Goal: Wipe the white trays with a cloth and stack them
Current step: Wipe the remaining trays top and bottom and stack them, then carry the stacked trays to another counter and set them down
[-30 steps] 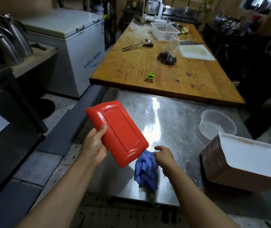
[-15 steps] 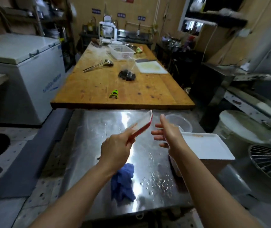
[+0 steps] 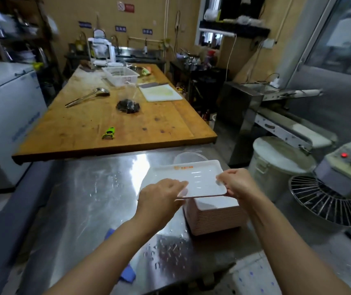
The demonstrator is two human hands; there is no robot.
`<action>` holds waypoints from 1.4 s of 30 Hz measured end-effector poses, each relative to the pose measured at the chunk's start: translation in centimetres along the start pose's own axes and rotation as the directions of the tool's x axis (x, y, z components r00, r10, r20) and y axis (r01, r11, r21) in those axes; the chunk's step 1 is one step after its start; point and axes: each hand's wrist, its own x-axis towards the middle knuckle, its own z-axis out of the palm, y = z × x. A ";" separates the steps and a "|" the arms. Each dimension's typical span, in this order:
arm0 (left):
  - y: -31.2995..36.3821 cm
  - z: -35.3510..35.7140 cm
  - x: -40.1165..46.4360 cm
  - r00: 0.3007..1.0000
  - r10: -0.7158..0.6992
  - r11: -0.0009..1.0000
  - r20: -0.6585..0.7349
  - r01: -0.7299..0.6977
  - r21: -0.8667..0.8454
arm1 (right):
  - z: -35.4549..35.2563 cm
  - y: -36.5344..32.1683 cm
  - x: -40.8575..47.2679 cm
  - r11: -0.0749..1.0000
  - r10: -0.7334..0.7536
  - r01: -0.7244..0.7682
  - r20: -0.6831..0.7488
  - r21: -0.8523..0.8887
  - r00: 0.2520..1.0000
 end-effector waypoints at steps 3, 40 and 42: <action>0.2 1.8 1.4 0.967 -0.171 0.981 0.191 0.184 -0.052 | -4.1 0.7 2.1 1.000 0.024 -0.024 -0.025 -0.012 0.999; 5.4 12.5 4.5 0.479 -0.812 0.380 0.335 0.868 -0.319 | -9.8 11.2 14.7 0.841 -0.090 0.104 0.051 -0.530 0.995; 4.9 12.8 4.5 0.439 -0.794 0.270 0.420 0.875 -0.402 | -10.1 11.3 14.5 0.951 0.008 0.019 0.087 -0.310 0.996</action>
